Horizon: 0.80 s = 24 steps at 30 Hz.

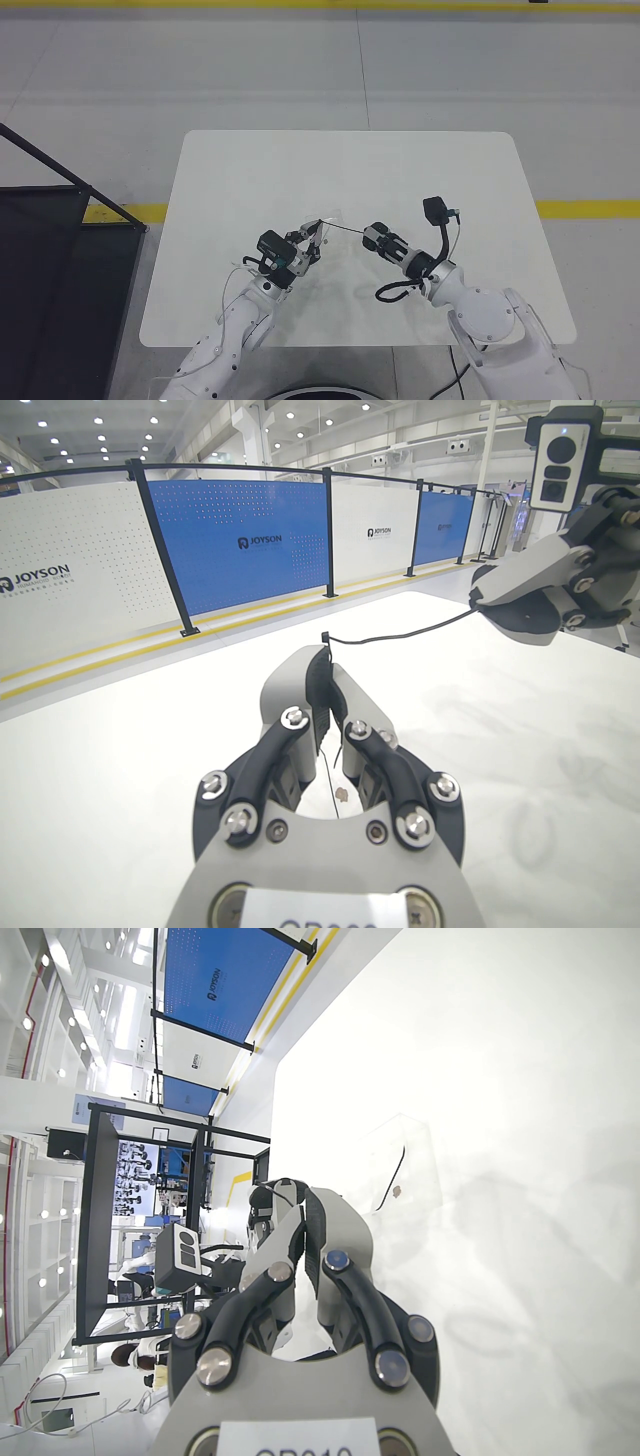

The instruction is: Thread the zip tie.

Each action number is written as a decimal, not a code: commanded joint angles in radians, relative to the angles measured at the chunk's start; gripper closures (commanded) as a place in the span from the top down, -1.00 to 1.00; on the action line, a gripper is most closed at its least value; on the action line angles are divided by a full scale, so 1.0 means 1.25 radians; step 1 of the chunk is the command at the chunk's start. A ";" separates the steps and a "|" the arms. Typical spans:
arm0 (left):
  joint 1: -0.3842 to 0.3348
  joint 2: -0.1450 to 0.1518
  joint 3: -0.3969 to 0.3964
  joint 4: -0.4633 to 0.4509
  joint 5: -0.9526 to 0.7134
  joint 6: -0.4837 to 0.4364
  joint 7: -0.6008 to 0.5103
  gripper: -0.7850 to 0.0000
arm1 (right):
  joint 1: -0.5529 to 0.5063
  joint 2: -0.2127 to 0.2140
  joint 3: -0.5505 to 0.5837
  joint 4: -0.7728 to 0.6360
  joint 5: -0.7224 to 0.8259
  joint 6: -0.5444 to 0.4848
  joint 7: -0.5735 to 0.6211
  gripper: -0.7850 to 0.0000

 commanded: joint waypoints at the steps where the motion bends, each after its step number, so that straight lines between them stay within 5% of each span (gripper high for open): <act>1: 0.000 0.000 0.000 0.000 0.000 0.000 0.000 -1.00 | 0.000 0.000 0.000 0.000 -0.002 0.000 -0.001 -1.00; 24: 0.000 0.000 0.000 0.000 0.000 0.000 0.000 -1.00 | 0.021 -0.009 -0.022 0.003 -0.012 0.016 0.001 -1.00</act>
